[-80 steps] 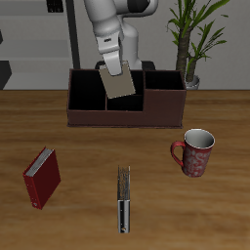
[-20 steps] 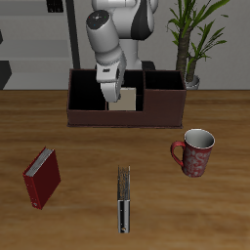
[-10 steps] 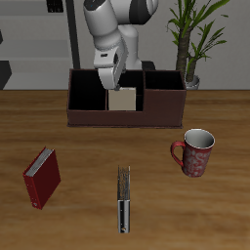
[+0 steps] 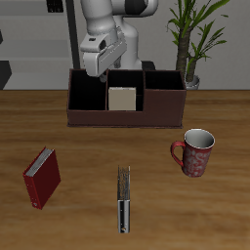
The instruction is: Place the yellow book into the back desk caddy's front compartment and place the red mug into the back desk caddy's right compartment
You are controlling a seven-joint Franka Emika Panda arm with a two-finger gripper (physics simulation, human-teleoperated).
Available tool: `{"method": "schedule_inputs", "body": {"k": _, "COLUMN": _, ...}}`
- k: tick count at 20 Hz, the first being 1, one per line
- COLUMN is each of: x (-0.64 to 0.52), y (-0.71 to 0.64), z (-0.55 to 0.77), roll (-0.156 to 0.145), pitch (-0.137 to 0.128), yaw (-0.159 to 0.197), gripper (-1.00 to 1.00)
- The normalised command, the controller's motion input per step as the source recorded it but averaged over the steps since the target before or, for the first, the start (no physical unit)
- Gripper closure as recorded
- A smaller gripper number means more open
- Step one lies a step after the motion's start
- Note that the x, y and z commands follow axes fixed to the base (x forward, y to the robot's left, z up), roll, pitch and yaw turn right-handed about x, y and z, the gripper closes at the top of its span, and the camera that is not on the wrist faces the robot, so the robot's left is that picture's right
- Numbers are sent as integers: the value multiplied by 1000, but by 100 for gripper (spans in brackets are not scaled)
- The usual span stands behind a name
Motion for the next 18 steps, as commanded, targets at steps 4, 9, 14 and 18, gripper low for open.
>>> {"method": "schedule_inputs", "body": {"k": 4, "x": 236, "y": -267, "z": 268, "roll": -65, "pitch": -6, "yaw": -359, "gripper": -100}}
{"method": "schedule_inputs", "body": {"k": 9, "x": 218, "y": -107, "z": 272, "roll": -39, "pitch": -35, "yaw": -243, "gripper": -100}}
{"method": "schedule_inputs", "body": {"k": 14, "x": 402, "y": 53, "z": 285, "roll": -34, "pitch": 26, "yaw": -459, "gripper": -100}}
{"method": "schedule_inputs", "body": {"k": 18, "x": 174, "y": 199, "z": 40, "roll": -12, "pitch": -36, "yaw": -121, "gripper": -100}}
